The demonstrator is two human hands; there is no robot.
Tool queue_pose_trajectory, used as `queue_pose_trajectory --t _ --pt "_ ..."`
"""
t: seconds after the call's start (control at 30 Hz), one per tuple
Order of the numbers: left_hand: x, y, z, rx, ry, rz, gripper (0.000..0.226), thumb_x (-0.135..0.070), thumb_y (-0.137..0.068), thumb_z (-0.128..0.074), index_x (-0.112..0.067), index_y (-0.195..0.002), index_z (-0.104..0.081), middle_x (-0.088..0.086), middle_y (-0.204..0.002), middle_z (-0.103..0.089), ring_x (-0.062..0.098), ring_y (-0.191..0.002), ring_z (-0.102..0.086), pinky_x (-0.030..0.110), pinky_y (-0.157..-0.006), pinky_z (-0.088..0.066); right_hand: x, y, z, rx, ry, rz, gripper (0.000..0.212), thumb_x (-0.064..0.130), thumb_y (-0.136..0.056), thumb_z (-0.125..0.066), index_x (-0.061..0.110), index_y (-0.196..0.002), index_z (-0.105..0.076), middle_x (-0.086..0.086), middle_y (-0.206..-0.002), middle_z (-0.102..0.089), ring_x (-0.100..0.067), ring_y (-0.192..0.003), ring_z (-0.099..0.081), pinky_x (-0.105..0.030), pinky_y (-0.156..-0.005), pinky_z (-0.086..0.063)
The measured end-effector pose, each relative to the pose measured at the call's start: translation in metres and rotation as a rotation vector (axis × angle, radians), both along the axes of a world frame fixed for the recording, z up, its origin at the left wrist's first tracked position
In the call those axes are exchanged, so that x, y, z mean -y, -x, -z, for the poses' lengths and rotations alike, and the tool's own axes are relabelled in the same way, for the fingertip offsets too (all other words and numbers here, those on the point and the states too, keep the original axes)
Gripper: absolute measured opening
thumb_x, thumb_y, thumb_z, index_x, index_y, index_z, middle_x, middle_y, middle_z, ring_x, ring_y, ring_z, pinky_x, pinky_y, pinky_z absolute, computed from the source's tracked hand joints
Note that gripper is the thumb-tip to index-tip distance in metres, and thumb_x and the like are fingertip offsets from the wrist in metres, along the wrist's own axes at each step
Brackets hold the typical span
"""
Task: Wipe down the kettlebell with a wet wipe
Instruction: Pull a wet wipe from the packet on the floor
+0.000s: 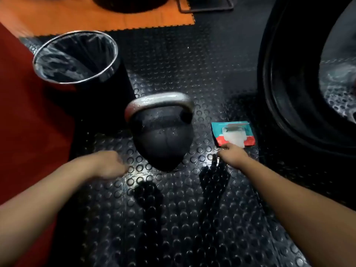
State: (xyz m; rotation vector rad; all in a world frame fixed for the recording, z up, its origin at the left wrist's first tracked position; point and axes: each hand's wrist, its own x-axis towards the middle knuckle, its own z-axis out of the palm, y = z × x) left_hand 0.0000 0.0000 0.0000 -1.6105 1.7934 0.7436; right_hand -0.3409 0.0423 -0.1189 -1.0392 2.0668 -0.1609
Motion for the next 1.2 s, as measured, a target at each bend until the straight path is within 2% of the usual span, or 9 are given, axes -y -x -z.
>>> queue_pose_trajectory --t 0.13,0.2,0.3,0.4,0.47,0.57,0.8,1.07,1.2 --pt "-0.005 -0.004 0.021 0.05 -0.1 0.012 0.038 -0.031 -0.101 -0.041 -0.004 -0.099 -0.068 0.008 -0.095 -0.066 0.021 -0.085 -0.059 0.022 -0.068 -0.039 -0.007 0.011 0.013 -0.053 0.016 -0.035 0.046 0.032 -0.096 -0.058 0.017 -0.139 -0.055 -0.013 -0.129 -0.064 -0.028 -0.1 -0.058 -0.029 -0.081 -0.042" --pt "0.004 -0.006 0.029 0.019 -0.181 -0.051 0.026 -0.029 -0.094 -0.051 -0.009 -0.085 -0.066 0.007 -0.082 -0.065 0.018 -0.066 -0.056 0.024 -0.059 -0.043 -0.006 0.018 0.017 -0.091 0.076 0.01 0.044 0.025 -0.093 -0.06 0.018 -0.136 -0.059 -0.012 -0.126 -0.066 -0.029 -0.101 -0.06 -0.029 -0.079 -0.043" --pt "0.007 -0.003 0.027 -0.074 -0.287 -0.105 0.011 -0.022 -0.075 -0.055 -0.013 -0.069 -0.054 0.003 -0.054 -0.053 0.015 -0.042 -0.043 0.021 -0.044 -0.028 -0.014 0.024 0.03 -0.127 0.165 0.085 0.041 0.025 -0.091 -0.062 0.019 -0.132 -0.063 -0.012 -0.126 -0.067 -0.032 -0.107 -0.062 -0.031 -0.082 -0.046" --pt "0.004 0.008 0.023 -0.153 -0.226 -0.136 0.016 -0.011 -0.091 -0.047 -0.013 -0.076 -0.052 -0.004 -0.048 -0.051 0.006 -0.03 -0.042 0.017 -0.043 -0.024 -0.028 0.021 0.041 -0.124 0.173 0.082 0.045 0.018 -0.09 -0.063 0.016 -0.135 -0.061 -0.01 -0.132 -0.063 -0.027 -0.106 -0.06 -0.03 -0.087 -0.046" --pt "0.005 0.01 0.019 -0.17 -0.126 -0.163 0.016 -0.017 -0.092 -0.051 -0.009 -0.082 -0.059 0.002 -0.057 -0.056 0.013 -0.036 -0.047 0.019 -0.045 -0.032 -0.029 0.022 0.044 -0.145 0.163 0.025 0.049 0.017 -0.087 -0.063 0.015 -0.135 -0.06 -0.01 -0.136 -0.058 -0.027 -0.111 -0.058 -0.035 -0.095 -0.05" --pt "0.002 -0.002 0.009 -0.166 0.138 -0.084 0.017 -0.027 -0.09 -0.056 -0.016 -0.083 -0.066 0.0 -0.067 -0.065 0.017 -0.059 -0.056 0.025 -0.064 -0.046 -0.016 0.024 0.038 -0.145 0.174 -0.006 0.058 0.016 -0.084 -0.063 0.012 -0.141 -0.054 -0.012 -0.141 -0.052 -0.033 -0.125 -0.054 -0.04 -0.104 -0.048" --pt "-0.008 -0.017 -0.005 -0.183 0.323 -0.053 0.011 -0.033 -0.089 -0.059 -0.029 -0.094 -0.068 -0.007 -0.092 -0.068 0.013 -0.088 -0.061 0.022 -0.082 -0.047 0.005 0.02 0.031 -0.084 0.164 -0.006 0.071 0.007 -0.086 -0.058 0.013 -0.154 -0.038 -0.018 -0.149 -0.05 -0.038 -0.127 -0.054 -0.041 -0.107 -0.046" --pt "0.002 -0.015 -0.004 -0.255 0.399 -0.114 0.011 -0.033 -0.088 -0.061 -0.028 -0.094 -0.068 -0.007 -0.088 -0.067 0.012 -0.082 -0.061 0.023 -0.076 -0.048 0.007 0.04 0.045 -0.069 0.095 0.037 0.076 0.002 -0.09 -0.051 0.016 -0.16 -0.025 -0.02 -0.157 -0.041 -0.038 -0.14 -0.045 -0.038 -0.113 -0.036" --pt "0.004 -0.017 -0.001 -0.245 0.405 -0.106 0.012 -0.032 -0.089 -0.06 -0.026 -0.096 -0.068 -0.003 -0.095 -0.068 0.015 -0.088 -0.061 0.024 -0.078 -0.047 0.004 0.041 0.051 -0.116 0.122 0.052 0.058 -0.005 -0.087 -0.05 0.001 -0.145 -0.046 -0.025 -0.14 -0.056 -0.04 -0.125 -0.056 -0.038 -0.103 -0.044"
